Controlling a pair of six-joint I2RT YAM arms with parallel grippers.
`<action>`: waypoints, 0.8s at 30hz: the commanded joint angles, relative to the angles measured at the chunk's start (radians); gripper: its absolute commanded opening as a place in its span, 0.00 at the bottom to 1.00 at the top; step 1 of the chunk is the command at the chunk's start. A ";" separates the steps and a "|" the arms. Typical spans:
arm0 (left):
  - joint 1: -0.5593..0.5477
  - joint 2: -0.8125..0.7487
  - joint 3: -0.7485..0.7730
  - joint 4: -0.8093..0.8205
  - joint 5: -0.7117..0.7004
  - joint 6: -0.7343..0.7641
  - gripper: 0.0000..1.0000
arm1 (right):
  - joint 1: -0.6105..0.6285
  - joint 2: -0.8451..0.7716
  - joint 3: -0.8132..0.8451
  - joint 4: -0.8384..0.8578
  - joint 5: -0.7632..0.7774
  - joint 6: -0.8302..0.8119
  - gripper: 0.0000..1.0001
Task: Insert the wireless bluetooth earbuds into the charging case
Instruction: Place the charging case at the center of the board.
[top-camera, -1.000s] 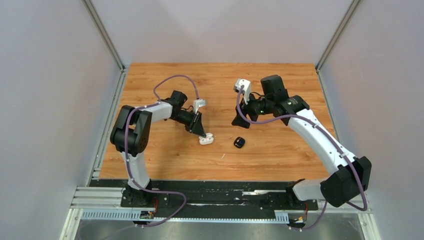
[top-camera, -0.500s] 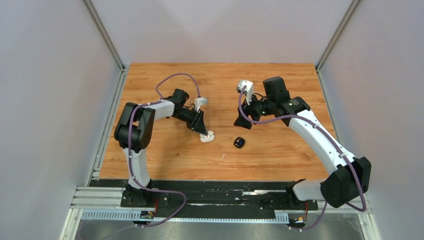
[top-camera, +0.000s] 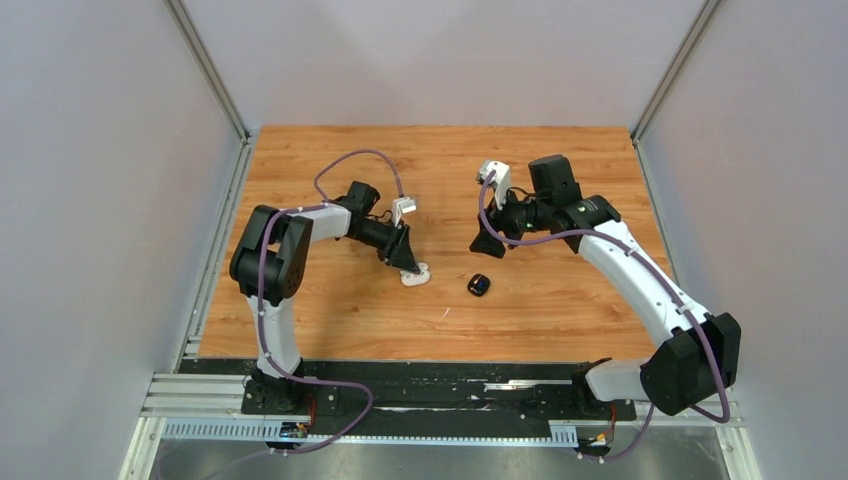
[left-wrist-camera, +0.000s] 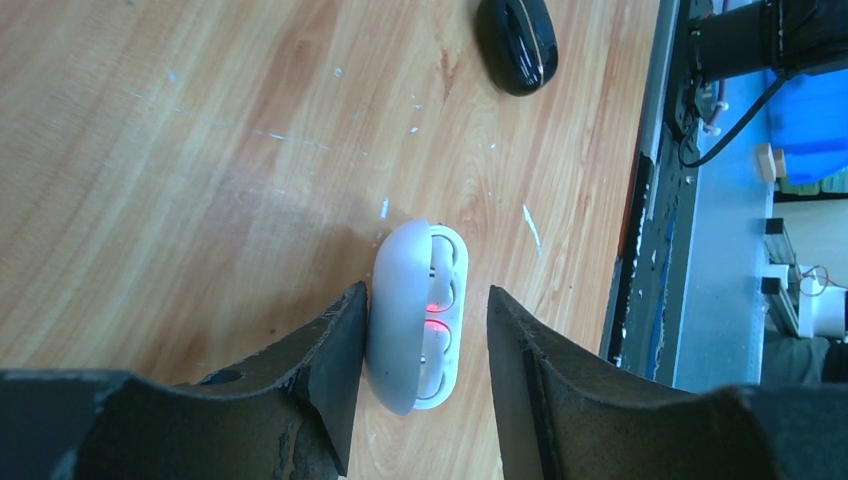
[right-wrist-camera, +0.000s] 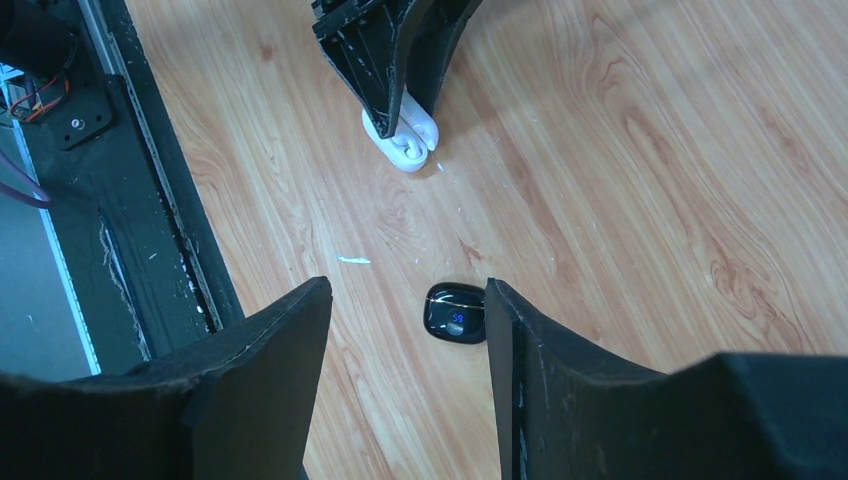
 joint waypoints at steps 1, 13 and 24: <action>-0.034 -0.084 -0.033 0.040 -0.031 0.043 0.54 | -0.008 -0.022 -0.006 0.046 -0.031 0.021 0.57; -0.140 -0.175 -0.101 0.083 -0.224 0.171 0.63 | -0.014 -0.025 -0.017 0.055 -0.037 0.027 0.58; -0.263 -0.241 -0.145 0.150 -0.492 0.194 0.58 | -0.016 -0.017 -0.015 0.063 -0.039 0.027 0.58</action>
